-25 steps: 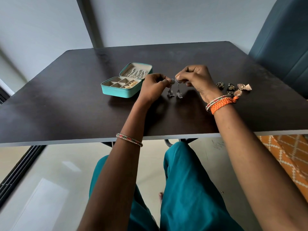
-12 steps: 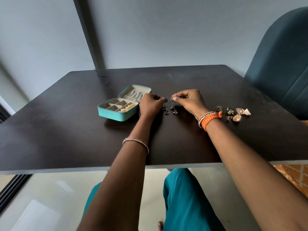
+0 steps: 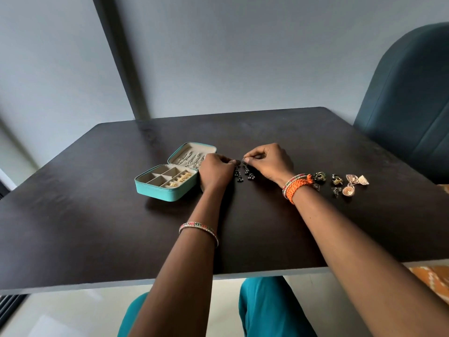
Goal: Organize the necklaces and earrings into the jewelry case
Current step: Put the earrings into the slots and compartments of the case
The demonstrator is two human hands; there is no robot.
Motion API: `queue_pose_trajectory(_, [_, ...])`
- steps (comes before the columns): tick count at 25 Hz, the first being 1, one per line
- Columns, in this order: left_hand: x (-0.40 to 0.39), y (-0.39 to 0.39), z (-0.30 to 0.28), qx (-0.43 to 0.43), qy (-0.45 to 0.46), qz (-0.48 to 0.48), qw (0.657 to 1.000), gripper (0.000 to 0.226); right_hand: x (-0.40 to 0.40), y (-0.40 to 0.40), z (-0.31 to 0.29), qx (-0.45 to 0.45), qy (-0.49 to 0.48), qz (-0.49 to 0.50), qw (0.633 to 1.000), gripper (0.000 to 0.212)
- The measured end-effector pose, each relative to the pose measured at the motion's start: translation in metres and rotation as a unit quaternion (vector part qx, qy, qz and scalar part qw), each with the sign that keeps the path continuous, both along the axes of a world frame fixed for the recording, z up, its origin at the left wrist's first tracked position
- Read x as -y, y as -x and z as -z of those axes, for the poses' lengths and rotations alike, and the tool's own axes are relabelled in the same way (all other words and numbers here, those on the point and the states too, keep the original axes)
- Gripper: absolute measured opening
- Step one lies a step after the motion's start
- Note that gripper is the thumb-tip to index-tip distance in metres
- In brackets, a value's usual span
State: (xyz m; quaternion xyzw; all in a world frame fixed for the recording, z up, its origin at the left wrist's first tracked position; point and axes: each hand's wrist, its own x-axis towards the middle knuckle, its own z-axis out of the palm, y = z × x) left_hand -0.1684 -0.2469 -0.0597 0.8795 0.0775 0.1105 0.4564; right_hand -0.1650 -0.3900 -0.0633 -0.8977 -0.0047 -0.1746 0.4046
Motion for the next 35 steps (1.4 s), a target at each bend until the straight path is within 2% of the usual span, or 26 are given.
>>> queue_pose_trajectory(3, [0.001,0.003,-0.001,0.006,-0.002,-0.009,1.000,0.020,-0.002,0.001,0.000,0.006,-0.006,0.001,1.000,0.006])
queue_pose_trajectory(7, [0.000,0.008,-0.005,0.011,0.010,-0.009,1.000,0.020,0.003,0.009,-0.006,0.062,-0.120,0.001,0.991,0.007])
queue_pose_trajectory(11, [0.007,0.028,-0.014,0.058,0.110,-0.010,0.992,0.011,0.011,0.034,-0.025,0.099,-0.149,-0.005,0.984,0.008])
queue_pose_trajectory(16, [0.023,0.075,-0.047,0.125,0.177,0.120,0.969,0.012,0.035,0.092,-0.052,0.129,-0.171,-0.012,0.977,0.008])
queue_pose_trajectory(21, [0.054,0.091,-0.040,0.061,0.212,0.222,0.950,0.015,0.082,0.133,-0.052,0.135,-0.150,0.017,0.979,0.008])
queue_pose_trajectory(24, [0.075,0.090,-0.022,0.032,0.226,0.262,0.938,0.016,0.100,0.141,-0.033,0.090,-0.141,0.045,0.985,0.008])
queue_pose_trajectory(26, [0.079,0.084,-0.010,0.036,0.222,0.265,0.938,0.017,0.107,0.138,-0.017,0.070,-0.115,0.058,0.989,0.012])
queue_pose_trajectory(28, [0.079,0.076,-0.004,0.040,0.219,0.256,0.941,0.018,0.111,0.130,-0.006,0.053,-0.048,0.076,0.995,0.006])
queue_pose_trajectory(31, [0.079,0.067,0.005,0.062,0.202,0.247,0.946,0.017,0.107,0.120,-0.013,0.035,0.071,0.082,0.993,0.010])
queue_pose_trajectory(35, [0.079,0.060,0.015,0.090,0.171,0.247,0.949,0.013,0.095,0.105,-0.025,0.011,0.278,0.062,0.958,0.015])
